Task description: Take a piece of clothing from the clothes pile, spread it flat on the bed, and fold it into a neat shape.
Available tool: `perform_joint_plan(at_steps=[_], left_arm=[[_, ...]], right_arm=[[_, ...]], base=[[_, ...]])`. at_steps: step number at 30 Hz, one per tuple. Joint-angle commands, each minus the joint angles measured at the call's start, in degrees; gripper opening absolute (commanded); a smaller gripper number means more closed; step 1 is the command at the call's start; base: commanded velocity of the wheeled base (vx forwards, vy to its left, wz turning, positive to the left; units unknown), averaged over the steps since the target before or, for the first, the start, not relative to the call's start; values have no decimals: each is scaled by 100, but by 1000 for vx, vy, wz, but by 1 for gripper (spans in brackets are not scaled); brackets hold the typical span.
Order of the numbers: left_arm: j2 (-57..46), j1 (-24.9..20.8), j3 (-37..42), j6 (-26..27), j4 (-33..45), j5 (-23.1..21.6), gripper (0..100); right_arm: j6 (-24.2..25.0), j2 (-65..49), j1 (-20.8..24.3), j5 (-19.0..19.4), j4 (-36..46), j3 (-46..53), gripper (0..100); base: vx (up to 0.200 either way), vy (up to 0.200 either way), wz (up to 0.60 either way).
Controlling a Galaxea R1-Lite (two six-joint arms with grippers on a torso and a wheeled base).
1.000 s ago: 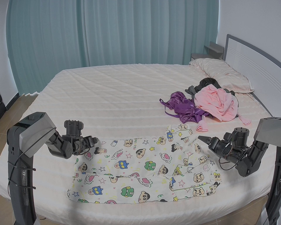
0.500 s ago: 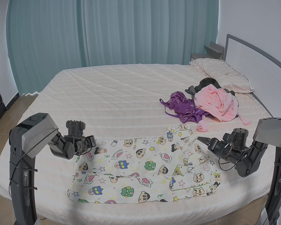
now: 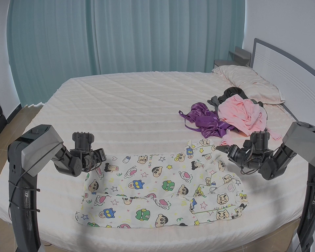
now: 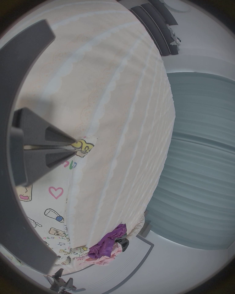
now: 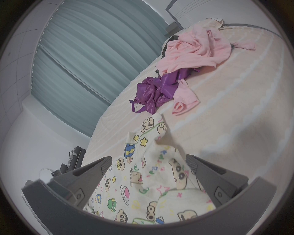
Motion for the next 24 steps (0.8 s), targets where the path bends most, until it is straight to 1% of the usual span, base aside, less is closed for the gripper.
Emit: perform_joint_plan(at_steps=[1, 4, 8, 10, 11, 16, 17, 19, 24], left_arm=[[-446, -20, 276, -70, 22, 116, 0], [-569, -20, 399, -70, 22, 116, 0], [-586, -28, 434, -70, 30, 151, 0], [-586, -28, 434, -70, 30, 151, 0], [-613, -46, 549, -70, 30, 159, 0], [-630, -46, 733, -96, 22, 168, 0], [-639, -46, 733, -96, 22, 159, 0], [-648, -46, 760, -96, 22, 159, 0], [-648, -37, 760, -210, 39, 159, 0]], right_arm=[[-234, 382, 122, -201, 1112, -1369, 100], [-392, 673, 157, -386, 1376, -1677, 100], [-823, 883, 192, -394, 1850, -1888, 100], [-823, 883, 192, -394, 1850, -1888, 100], [-990, 1094, 218, -526, 2052, -2266, 100], [-1315, 1235, 394, -579, 2624, -2872, 100], [-1324, 1235, 394, -579, 2641, -2890, 100], [-1385, 1235, 465, -570, 2914, -3241, 100], [-1403, 1393, 552, -588, 3459, -3698, 100]], base=[[0, 0, 0], [0, 0, 0], [0, 0, 0], [0, 0, 0], [0, 0, 0], [0, 0, 0], [0, 0, 0], [0, 0, 0], [0, 0, 0]])
